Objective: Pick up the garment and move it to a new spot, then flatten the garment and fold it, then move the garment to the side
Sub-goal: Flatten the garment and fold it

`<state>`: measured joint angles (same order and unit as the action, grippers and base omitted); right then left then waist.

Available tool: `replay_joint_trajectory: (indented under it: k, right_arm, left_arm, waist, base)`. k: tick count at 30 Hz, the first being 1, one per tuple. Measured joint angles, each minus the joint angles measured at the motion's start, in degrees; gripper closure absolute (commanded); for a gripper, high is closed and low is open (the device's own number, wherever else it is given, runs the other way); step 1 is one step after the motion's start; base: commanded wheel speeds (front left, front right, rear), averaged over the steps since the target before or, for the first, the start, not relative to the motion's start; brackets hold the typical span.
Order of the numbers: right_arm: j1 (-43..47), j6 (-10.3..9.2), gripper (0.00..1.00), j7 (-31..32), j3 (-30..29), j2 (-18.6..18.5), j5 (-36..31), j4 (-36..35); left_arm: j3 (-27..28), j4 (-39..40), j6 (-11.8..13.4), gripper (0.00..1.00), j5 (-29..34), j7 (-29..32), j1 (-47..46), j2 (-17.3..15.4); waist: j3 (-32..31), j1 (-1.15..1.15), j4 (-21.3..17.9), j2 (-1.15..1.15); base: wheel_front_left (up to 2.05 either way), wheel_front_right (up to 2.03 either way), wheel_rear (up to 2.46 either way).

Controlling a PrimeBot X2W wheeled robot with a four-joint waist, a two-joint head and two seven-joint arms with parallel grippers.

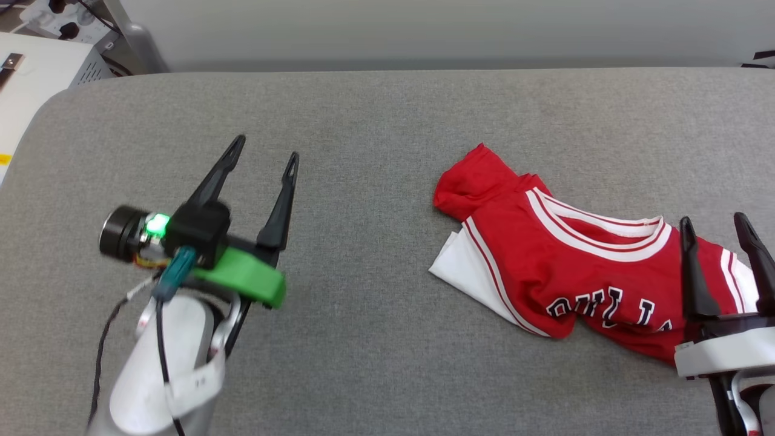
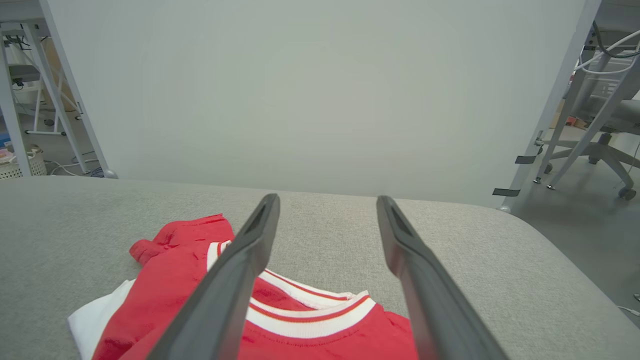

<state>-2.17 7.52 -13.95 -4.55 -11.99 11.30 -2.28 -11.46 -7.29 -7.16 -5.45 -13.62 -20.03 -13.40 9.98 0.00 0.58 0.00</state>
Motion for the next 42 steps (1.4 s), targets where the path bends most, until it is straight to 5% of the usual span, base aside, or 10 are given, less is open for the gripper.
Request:
replay_joint_trajectory:
  k: [12, 17, 18, 23, 31, 42]
  right_arm:
    - [-0.6, 0.00, 0.00, 0.9, 4.1, 0.9, -1.1, -3.3]
    - [-2.9, 0.00, 0.00, 0.5, 5.4, 1.5, -1.6, -2.1]
    - [-4.2, 0.00, 0.00, 0.0, 5.9, 1.6, -1.6, -1.1]
    - [-6.4, 0.00, 0.00, -0.4, 7.1, 2.0, -1.6, 0.4]
    - [-8.9, 0.00, 0.00, -0.6, 8.2, 3.1, -1.6, 1.7]
    - [-10.0, 0.00, 0.00, -0.7, 8.2, 4.3, -1.6, 1.8]
  left_arm:
    - [-30.3, -0.1, -0.2, 0.00, -30.4, 32.4, -26.1, -14.7]
    - [-40.2, 0.1, -0.2, 0.00, -37.6, 43.0, -33.3, -15.8]
    - [-46.5, 0.0, -0.2, 0.00, -40.5, 47.0, -36.3, -15.6]
    - [-56.3, -2.0, -0.2, 0.00, -43.0, 50.0, -40.9, -14.2]
    - [-61.4, -8.1, -0.2, 0.00, -44.3, 49.6, -43.2, -11.2]
    - [-59.6, -7.6, -0.2, 0.00, -38.3, 53.6, -41.1, -11.4]
  waist:
    - [3.8, 0.00, -2.0, 0.00]
    - [5.9, 0.00, -3.7, 0.00]
    - [7.2, 0.00, -4.8, 0.00]
    - [9.5, 0.00, -6.9, 0.00]
    - [13.2, 0.00, -9.7, 0.00]
    - [16.6, 0.00, -12.1, 0.00]
  base:
    - [0.00, 0.00, 0.00]
    - [0.00, 0.00, 0.00]
    - [0.00, 0.00, 0.00]
    - [0.00, 0.00, 0.00]
    - [0.00, 0.00, 0.00]
    - [0.00, 0.00, 0.00]
